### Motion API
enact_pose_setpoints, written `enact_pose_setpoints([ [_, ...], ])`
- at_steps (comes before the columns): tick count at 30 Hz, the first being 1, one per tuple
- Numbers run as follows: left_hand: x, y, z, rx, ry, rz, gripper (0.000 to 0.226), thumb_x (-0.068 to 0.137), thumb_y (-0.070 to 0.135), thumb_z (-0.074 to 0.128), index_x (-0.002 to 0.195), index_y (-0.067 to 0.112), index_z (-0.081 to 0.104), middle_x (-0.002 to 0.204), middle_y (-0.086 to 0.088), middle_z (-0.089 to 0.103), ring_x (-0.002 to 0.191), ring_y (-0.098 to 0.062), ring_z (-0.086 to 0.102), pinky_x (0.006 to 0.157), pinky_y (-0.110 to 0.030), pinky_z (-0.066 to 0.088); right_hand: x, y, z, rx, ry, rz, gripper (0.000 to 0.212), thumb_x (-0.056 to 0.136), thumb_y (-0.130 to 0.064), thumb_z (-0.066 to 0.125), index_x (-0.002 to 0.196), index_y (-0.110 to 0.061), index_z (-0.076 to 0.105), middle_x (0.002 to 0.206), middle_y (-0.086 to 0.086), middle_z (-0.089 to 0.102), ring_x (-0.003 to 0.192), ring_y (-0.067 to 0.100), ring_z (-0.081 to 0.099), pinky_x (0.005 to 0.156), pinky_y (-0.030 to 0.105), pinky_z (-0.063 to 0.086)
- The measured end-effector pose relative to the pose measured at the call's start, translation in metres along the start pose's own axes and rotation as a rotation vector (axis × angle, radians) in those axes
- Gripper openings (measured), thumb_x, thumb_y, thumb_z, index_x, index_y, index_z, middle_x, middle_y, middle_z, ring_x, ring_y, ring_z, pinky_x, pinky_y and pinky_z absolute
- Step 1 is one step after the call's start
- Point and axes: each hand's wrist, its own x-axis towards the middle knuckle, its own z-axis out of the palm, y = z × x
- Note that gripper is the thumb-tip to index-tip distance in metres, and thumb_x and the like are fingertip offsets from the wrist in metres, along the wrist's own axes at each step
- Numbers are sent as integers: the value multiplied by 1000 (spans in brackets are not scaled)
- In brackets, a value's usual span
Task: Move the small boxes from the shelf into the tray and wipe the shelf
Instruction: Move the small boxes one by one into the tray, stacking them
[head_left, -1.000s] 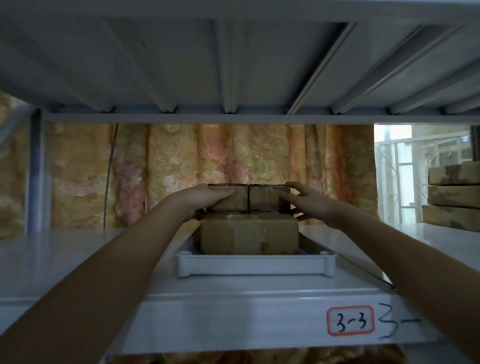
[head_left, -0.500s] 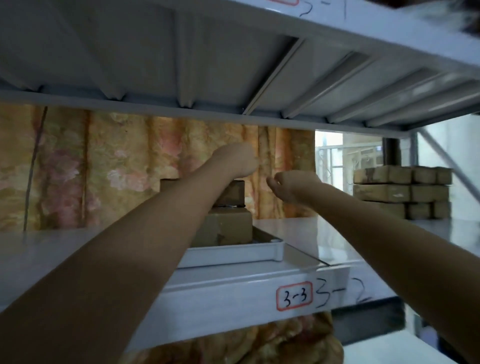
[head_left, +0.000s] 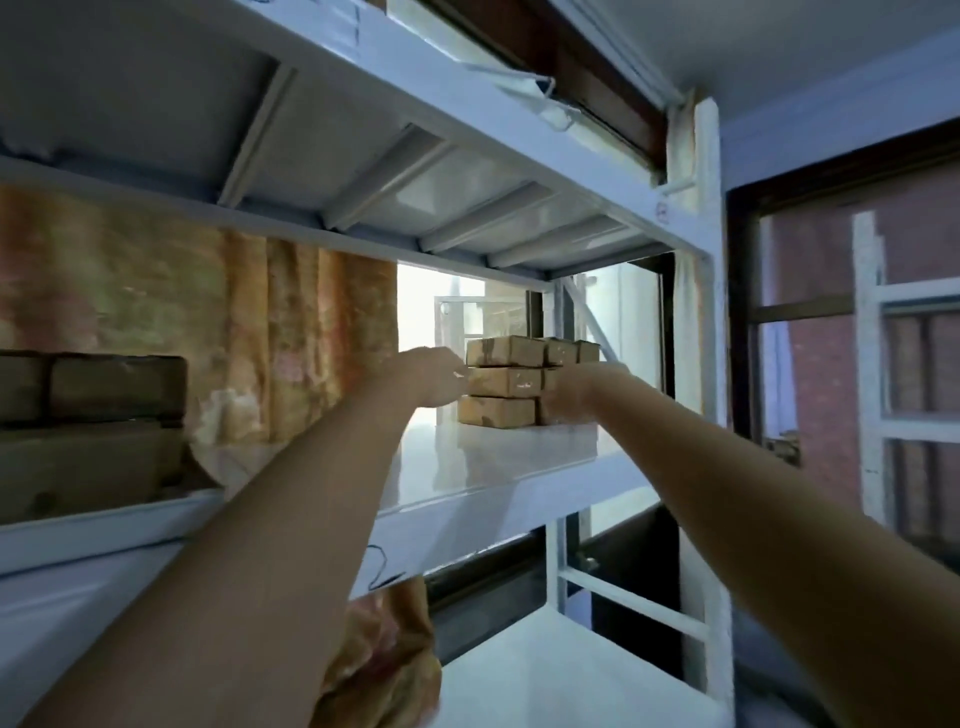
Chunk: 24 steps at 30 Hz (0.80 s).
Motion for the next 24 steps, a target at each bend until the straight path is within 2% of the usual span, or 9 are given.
enact_pose_setpoints([
  [4,21,43,21,17,-37,-33,42,102,23,35,139,8,47,143,-13,46,130,-28,45,106,-37,38,10,55,24,-200,-7,23,23,95,-13,50,116,-9,58,118,8,60,113,32,58,85,42,50],
  [6,27,73,29,29,-57,-23,41,103,20,33,139,5,45,143,-14,45,129,-29,45,104,-36,38,16,81,28,-233,22,37,24,94,-14,56,117,-9,57,118,7,60,111,30,59,77,36,51],
  [7,30,88,33,12,-82,-33,41,102,21,36,138,6,47,141,-13,47,128,-28,46,103,-35,39,16,94,24,-208,44,49,26,97,-17,51,121,-10,55,122,7,59,113,28,58,76,34,46],
  [9,44,112,44,32,-110,-17,39,98,27,44,134,13,52,137,-8,52,124,-27,51,102,-35,43,16,118,16,-117,81,53,36,101,-24,36,130,-10,51,129,8,57,116,26,55,83,33,41],
  [12,75,133,67,121,-86,49,40,90,39,41,122,26,60,126,1,60,108,-23,56,95,-39,48,23,147,19,5,85,27,43,102,-29,30,136,-8,45,136,12,52,124,28,50,101,39,38],
  [16,82,156,84,236,-91,78,42,72,55,42,107,43,62,118,6,61,108,-24,56,96,-49,43,29,163,40,22,64,-43,44,103,-26,28,139,-6,42,140,12,48,127,27,47,103,38,38],
  [18,99,155,96,263,-96,32,51,66,57,36,113,50,56,124,9,58,114,-24,54,98,-52,40,32,166,50,26,77,-73,42,102,-24,29,137,-6,43,138,13,50,124,26,50,99,37,41],
  [21,109,157,97,283,-110,-51,61,77,59,31,129,36,51,137,2,52,124,-25,48,104,-45,38,55,172,62,216,107,-98,40,101,-24,33,134,-4,46,135,17,50,122,31,50,97,38,41],
  [24,125,159,95,315,-72,-115,47,94,45,34,137,29,46,141,-2,48,127,-25,45,104,-36,37,86,178,66,374,130,-110,42,100,-25,38,137,-4,42,138,18,47,126,35,45,100,41,38],
])
